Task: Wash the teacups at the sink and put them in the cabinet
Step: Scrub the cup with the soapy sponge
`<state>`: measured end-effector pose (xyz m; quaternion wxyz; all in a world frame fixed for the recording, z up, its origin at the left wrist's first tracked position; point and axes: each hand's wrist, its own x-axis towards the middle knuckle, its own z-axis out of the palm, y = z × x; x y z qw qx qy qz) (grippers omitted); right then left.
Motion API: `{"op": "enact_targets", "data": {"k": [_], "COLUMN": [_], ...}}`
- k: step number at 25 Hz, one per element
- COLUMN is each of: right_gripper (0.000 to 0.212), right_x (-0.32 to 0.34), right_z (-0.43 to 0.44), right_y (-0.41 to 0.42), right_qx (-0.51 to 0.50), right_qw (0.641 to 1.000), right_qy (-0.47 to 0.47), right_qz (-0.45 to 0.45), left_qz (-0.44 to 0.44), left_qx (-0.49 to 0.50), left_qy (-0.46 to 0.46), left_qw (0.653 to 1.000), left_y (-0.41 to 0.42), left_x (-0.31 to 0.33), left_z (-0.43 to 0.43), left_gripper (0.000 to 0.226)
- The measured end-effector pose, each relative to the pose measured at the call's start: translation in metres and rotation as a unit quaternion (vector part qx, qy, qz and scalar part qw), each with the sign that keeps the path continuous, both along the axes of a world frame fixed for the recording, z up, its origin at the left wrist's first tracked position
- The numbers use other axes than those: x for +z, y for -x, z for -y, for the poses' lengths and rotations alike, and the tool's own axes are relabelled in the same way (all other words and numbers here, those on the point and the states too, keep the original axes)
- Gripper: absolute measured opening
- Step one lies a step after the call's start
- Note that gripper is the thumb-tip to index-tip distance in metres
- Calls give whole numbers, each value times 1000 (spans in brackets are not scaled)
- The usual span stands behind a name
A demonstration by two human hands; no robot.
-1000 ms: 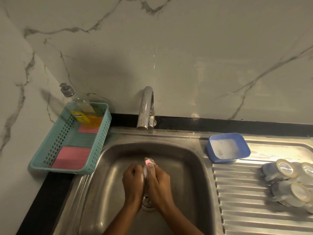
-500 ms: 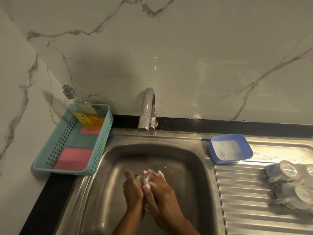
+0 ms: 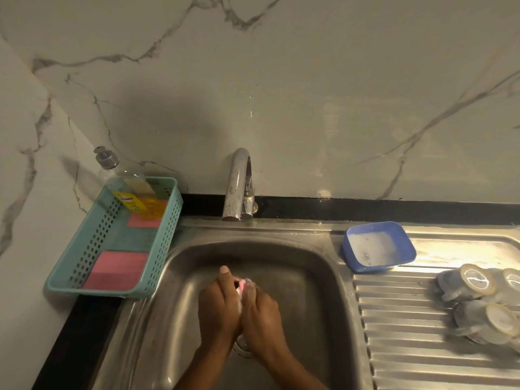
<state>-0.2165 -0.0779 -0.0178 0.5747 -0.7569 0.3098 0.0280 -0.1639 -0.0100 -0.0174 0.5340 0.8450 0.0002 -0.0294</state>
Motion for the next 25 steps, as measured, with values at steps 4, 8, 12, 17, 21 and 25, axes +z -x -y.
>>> {"op": "enact_targets", "data": {"k": [4, 8, 12, 17, 21, 25], "right_gripper": [46, 46, 39, 46, 41, 37], "right_x": [7, 2, -7, -21, -9, 0], "right_z": [6, 27, 5, -2, 2, 26], "right_y": [5, -7, 1, 21, 5, -22], "right_qx": [48, -9, -85, -7, -30, -73], "right_qw": [997, 975, 984, 987, 981, 976], "right_qy": [25, -221, -134, 10, -106, -189], "right_qz": [55, -37, 80, 158, 162, 78], "left_qz": [11, 65, 23, -334, -323, -311], "left_qx": [-3, -57, 64, 134, 150, 160], "left_qy": [-11, 24, 23, 246, 271, 257], "left_qw": [1000, 996, 997, 900, 894, 901], "left_y": [0, 5, -1, 7, 6, 7], "left_x": [-8, -6, -8, 10, 12, 15], "left_z": [0, 1, 8, 25, 22, 23], "left_gripper": [63, 62, 45, 41, 38, 29]}}
